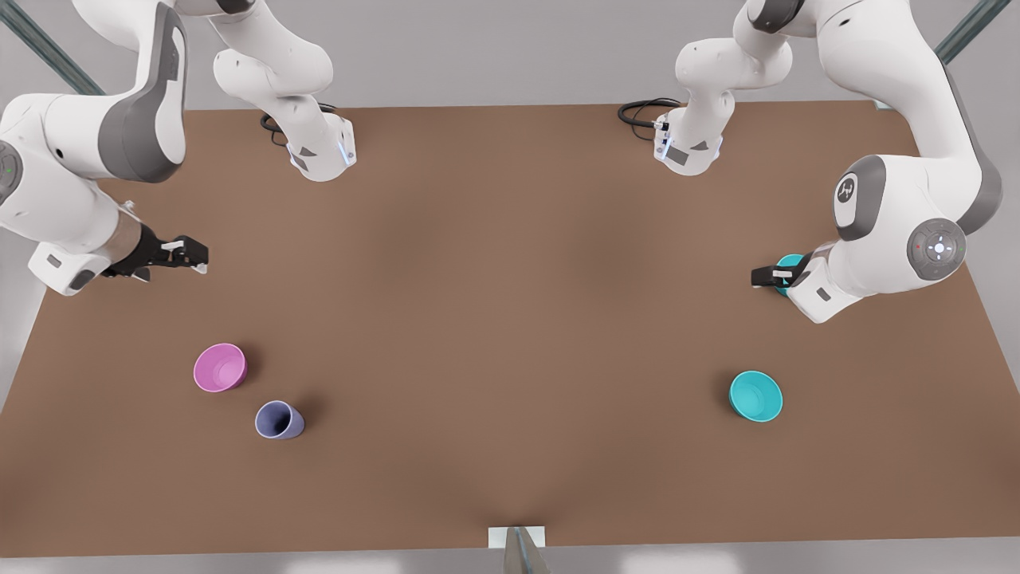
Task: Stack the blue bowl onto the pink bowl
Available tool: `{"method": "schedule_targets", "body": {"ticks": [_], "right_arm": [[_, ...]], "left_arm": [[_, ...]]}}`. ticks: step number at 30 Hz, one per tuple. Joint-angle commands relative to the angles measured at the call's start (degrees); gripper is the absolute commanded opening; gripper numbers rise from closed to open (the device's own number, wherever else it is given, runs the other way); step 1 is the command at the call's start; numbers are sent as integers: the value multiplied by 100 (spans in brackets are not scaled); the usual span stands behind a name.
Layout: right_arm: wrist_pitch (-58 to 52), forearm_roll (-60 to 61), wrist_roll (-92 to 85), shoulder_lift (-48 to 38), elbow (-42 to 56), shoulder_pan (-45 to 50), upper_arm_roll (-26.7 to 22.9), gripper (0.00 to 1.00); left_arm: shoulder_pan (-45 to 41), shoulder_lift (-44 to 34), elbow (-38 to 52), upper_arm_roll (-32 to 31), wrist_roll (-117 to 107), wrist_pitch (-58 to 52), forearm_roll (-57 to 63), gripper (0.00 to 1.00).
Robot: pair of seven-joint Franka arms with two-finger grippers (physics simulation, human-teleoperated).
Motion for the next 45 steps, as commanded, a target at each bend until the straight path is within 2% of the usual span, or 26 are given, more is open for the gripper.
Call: {"method": "schedule_targets", "body": {"ticks": [1, 3, 5, 7, 8, 10, 14, 17, 21, 25, 28, 33, 34, 35, 37, 45], "right_arm": [[29, 6, -193, 0, 12, 16, -5, 100], [12, 14, -228, 280, 275, -19, -23, 100], [109, -3, -316, 1124, 433, -669, -32, 100], [336, 84, -597, 2318, 1294, -1441, -40, 100], [442, 277, -667, 2512, 1347, -1626, -49, 100], [1224, 515, -1282, 2952, 1321, -2058, -49, 100], [2357, 981, -1642, 3752, 1365, -2146, -32, 100], [2772, 1245, -1670, 3955, 1322, -2137, -5, 100], [3114, 1509, -1687, 3911, 478, -2032, -14, 100], [3299, 1509, -1714, 3902, 249, -2023, -14, 100], [3853, 1526, -1810, 3761, -366, -2032, -5, 100], [3853, 1614, -1802, 3761, -463, -2023, -5, 100], [3853, 1614, -1802, 3761, -463, -2023, -14, 83], [3844, 1614, -1810, 3761, -463, -2023, -14, 49], [3800, 1614, -1810, 3674, -515, -2005, -14, 23], [3466, 1772, -1907, 3454, -568, -1883, 74, 21]], "left_arm": [[-1, -6, 8, -1, -11, 13, 3, 100], [-1, -6, 8, -1, -11, 5, 3, 100], [8, -6, 8, -1, -11, 13, 3, 100], [8, -6, 8, -1, -11, 13, 3, 100], [8, -6, 8, -1, -3, 13, 3, 100], [8, 2, 8, -1, -11, 13, 3, 100], [8, 2, 8, -1, -11, 13, 12, 100], [8, 11, 8, -1, -11, 13, 12, 100], [8, 20, -1, -1, -11, 5, 12, 100], [8, 29, -1, -1, -11, 5, 12, 100], [8, 55, -1, -1, -11, 5, 12, 100], [8, 55, -1, 7, -11, 5, 12, 100], [8, 64, -1, 7, -11, 5, 12, 100], [8, 55, -1, 7, -11, 5, 12, 100], [8, 64, -1, 7, -11, 5, 12, 100], [8, 64, -1, 7, -11, 5, 12, 100]]}}
